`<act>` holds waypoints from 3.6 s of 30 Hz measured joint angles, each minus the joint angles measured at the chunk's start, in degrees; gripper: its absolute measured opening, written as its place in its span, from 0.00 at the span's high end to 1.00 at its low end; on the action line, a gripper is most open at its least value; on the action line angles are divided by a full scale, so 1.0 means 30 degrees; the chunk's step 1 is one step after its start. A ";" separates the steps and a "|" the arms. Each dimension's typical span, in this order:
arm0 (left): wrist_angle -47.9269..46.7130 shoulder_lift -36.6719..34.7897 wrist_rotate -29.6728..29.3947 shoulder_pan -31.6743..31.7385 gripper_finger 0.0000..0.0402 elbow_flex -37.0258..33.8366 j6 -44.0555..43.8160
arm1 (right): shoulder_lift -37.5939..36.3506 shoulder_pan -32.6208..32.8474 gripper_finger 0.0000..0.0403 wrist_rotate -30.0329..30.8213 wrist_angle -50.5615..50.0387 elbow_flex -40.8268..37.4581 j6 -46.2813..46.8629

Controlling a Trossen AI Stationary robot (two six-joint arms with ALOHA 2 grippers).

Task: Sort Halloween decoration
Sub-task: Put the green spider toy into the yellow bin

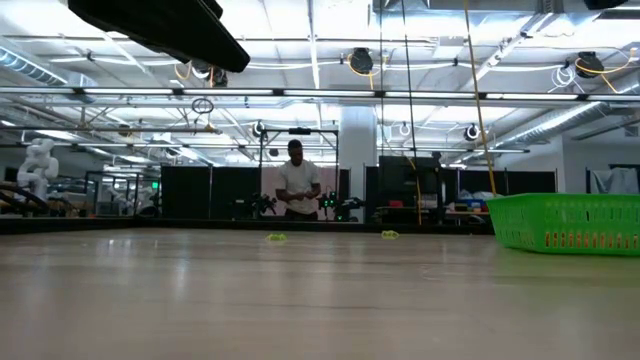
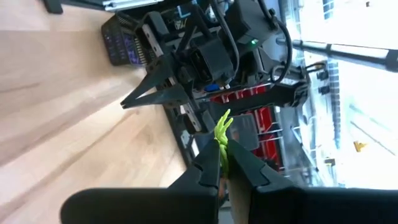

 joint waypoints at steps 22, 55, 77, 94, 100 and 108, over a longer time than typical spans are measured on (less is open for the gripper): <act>-0.0015 0.0007 -0.0238 0.0124 0.98 0.0007 -0.0102 | 0.0000 0.0000 1.00 0.0000 0.0000 0.0015 -0.0549; -0.0066 0.0007 0.0090 0.0124 0.98 0.0015 -0.0080 | 0.0000 0.0000 1.00 0.0000 -0.0025 0.0022 2.2968; -0.0066 0.0015 0.0090 0.0124 0.98 0.0015 -0.0073 | -0.0413 0.0015 1.00 -0.1392 -0.2802 0.0022 2.8199; -0.0058 0.0015 0.0090 0.0124 0.98 0.0015 -0.0117 | -0.3154 0.0743 1.00 -0.9696 -1.9595 0.0029 4.2097; -0.0064 0.0015 0.0081 0.0124 0.98 0.0015 -0.0131 | -0.3177 0.2335 1.00 -1.1150 -2.2594 0.0370 4.5492; -0.0058 0.0015 -0.0070 0.0117 0.98 0.0015 -0.0146 | -0.3163 0.3656 1.00 -1.1074 -2.4315 0.0816 4.8822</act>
